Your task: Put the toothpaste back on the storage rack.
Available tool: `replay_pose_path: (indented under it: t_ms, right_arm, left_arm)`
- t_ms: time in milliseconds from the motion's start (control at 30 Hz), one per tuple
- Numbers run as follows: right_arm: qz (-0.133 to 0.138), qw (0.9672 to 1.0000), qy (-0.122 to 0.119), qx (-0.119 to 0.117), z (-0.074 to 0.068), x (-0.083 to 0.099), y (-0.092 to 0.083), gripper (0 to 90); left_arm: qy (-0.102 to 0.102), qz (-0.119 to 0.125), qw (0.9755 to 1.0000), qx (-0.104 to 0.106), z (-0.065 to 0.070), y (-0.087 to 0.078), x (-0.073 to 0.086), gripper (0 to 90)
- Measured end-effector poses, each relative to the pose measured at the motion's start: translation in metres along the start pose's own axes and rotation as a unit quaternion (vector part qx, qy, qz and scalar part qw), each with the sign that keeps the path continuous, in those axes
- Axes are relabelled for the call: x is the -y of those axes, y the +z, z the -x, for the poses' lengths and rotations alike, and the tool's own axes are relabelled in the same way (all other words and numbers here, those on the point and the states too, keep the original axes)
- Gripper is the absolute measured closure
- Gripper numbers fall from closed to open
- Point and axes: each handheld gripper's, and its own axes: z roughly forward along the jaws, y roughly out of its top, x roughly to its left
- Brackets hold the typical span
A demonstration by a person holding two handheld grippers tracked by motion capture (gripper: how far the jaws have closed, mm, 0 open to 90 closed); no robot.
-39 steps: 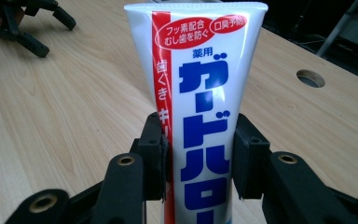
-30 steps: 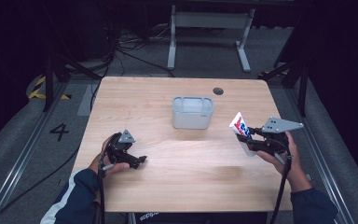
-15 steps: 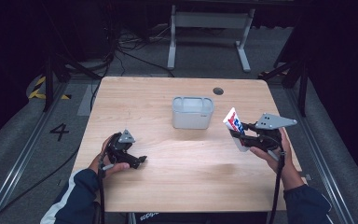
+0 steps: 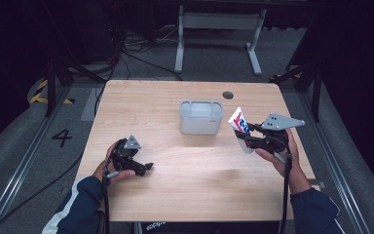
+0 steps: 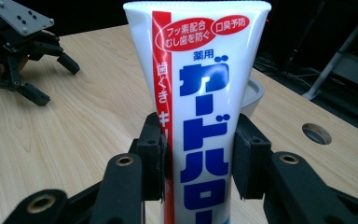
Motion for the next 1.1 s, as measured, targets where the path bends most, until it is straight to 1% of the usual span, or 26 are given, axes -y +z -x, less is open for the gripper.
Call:
replay_pose_path:
  t_ms: [367, 733, 1100]
  right_arm:
    - [0.004, 1.0, -0.001, -0.002, -0.002, -0.009, 0.01, 61.6]
    - [0.02, 0.9997, -0.006, -0.009, -0.005, -0.025, 0.019, 61.6]
    - [0.027, 0.9996, -0.008, -0.006, -0.005, -0.038, 0.026, 61.5]
  left_arm:
    - [0.0, 0.0, 1.0, 0.0, 0.0, 0.0, 0.0, 0.1]
    - [0.0, 0.0, 1.0, 0.0, 0.0, 0.0, 0.0, 0.1]
    - [0.0, 0.0, 1.0, 0.0, 0.0, 0.0, 0.0, 0.1]
